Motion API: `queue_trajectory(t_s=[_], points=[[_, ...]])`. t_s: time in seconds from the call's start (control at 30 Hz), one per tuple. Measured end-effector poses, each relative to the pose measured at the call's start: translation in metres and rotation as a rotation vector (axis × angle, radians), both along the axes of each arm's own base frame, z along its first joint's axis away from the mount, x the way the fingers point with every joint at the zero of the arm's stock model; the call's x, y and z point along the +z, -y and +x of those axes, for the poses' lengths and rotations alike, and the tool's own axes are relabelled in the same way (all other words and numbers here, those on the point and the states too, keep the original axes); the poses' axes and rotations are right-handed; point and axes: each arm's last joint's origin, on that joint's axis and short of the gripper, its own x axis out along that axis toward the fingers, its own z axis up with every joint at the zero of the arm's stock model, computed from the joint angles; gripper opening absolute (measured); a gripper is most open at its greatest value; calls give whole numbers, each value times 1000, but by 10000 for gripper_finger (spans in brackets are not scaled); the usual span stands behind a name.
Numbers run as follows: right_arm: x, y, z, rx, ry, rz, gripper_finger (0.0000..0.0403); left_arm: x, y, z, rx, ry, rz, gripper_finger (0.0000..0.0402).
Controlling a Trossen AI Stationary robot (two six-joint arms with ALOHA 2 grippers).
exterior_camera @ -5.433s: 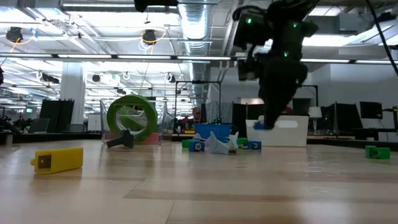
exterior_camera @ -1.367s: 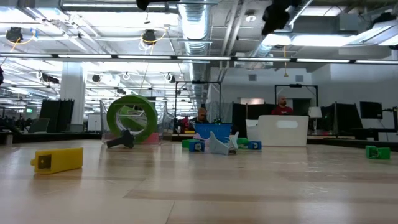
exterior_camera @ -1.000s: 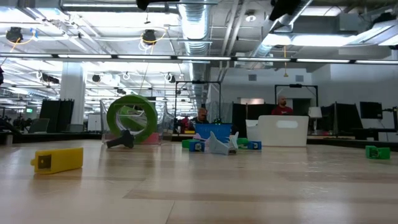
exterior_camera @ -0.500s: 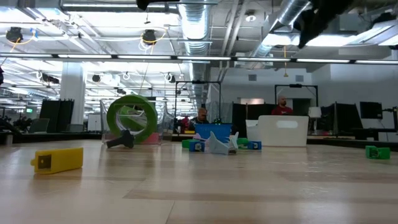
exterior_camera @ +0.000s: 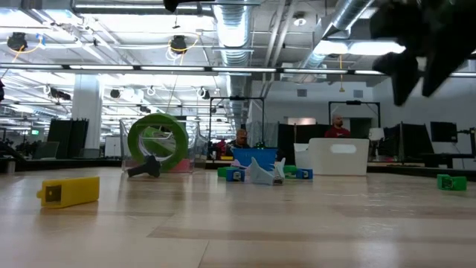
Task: Pick and place Stapler, Stapler remover, tape
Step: Put the bottom green stapler into the blue bin
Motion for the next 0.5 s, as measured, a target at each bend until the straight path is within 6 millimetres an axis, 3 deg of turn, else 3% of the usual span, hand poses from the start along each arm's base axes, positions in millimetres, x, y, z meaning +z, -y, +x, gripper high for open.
queue_trajectory(t_s=[0.2, 0.5], points=[[-22, -5, -7, 45, -54, -8, 265, 0, 0, 0, 0, 5, 0, 245], [-23, -9, -7, 96, -52, 18, 265, 2, 0, 0, 0, 17, 0, 245]])
